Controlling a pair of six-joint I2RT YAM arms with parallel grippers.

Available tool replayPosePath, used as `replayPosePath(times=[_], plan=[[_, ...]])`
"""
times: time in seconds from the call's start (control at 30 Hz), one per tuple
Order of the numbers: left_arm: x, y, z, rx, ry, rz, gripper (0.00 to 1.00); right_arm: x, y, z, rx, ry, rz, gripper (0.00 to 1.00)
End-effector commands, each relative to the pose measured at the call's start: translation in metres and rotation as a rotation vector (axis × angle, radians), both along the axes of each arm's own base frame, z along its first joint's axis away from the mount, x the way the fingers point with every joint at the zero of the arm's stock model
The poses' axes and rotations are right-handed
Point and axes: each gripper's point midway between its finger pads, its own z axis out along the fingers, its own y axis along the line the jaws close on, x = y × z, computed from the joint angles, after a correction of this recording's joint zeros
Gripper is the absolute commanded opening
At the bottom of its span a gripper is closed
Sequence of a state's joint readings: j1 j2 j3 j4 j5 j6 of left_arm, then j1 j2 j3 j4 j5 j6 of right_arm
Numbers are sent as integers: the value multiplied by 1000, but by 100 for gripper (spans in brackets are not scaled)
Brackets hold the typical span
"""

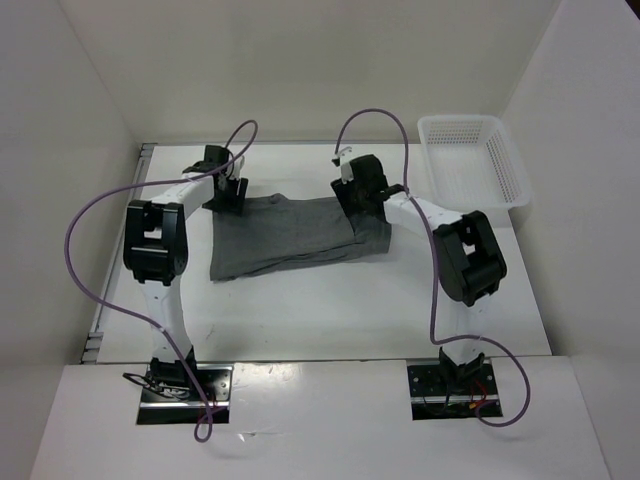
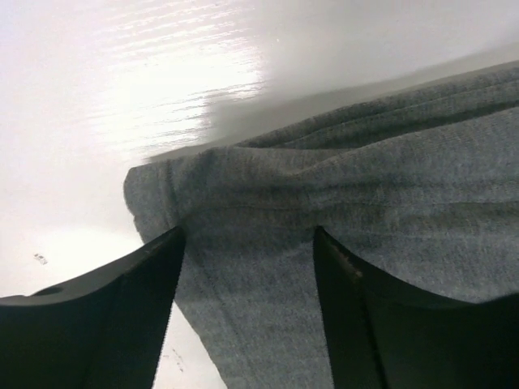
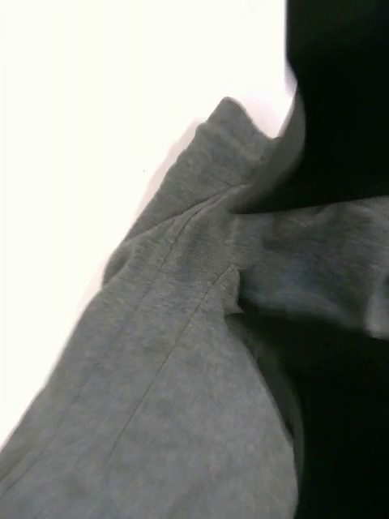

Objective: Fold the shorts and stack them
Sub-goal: Fold the shorts

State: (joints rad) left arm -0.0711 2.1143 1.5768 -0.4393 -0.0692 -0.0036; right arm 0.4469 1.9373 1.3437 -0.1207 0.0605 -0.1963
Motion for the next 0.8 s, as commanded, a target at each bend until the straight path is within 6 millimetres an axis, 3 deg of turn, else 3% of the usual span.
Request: replayPosePath(times=[0.0,0.07,0.17,0.27,0.3,0.33,0.5,0.53,0.77], plan=[[9,-14,58,-29,-132,-35,73,8,4,88,138,-133,-56,60],[5,-16,75,-43,-164,-43,75,-3,-4,116,231,-130,-139,68],[-11,-21,100,-54,-187,-59,75,-24,-21,120,362,-26,-222,72],[-32,-20,95,-59,-153,-63,76,-41,-45,93,423,74,-319,75],[-36,-20,92,-58,-144,-63,76,-49,-57,70,412,124,-354,77],[-48,-17,81,-47,-107,-56,76,-53,-62,60,409,147,-363,80],[-73,-11,63,-25,-31,-45,76,-63,-85,23,462,252,-421,84],[-76,-10,63,-24,-30,-45,76,-60,-87,26,481,246,-415,86],[-103,-6,28,-5,79,-38,76,-74,-78,-19,472,358,-371,86]])
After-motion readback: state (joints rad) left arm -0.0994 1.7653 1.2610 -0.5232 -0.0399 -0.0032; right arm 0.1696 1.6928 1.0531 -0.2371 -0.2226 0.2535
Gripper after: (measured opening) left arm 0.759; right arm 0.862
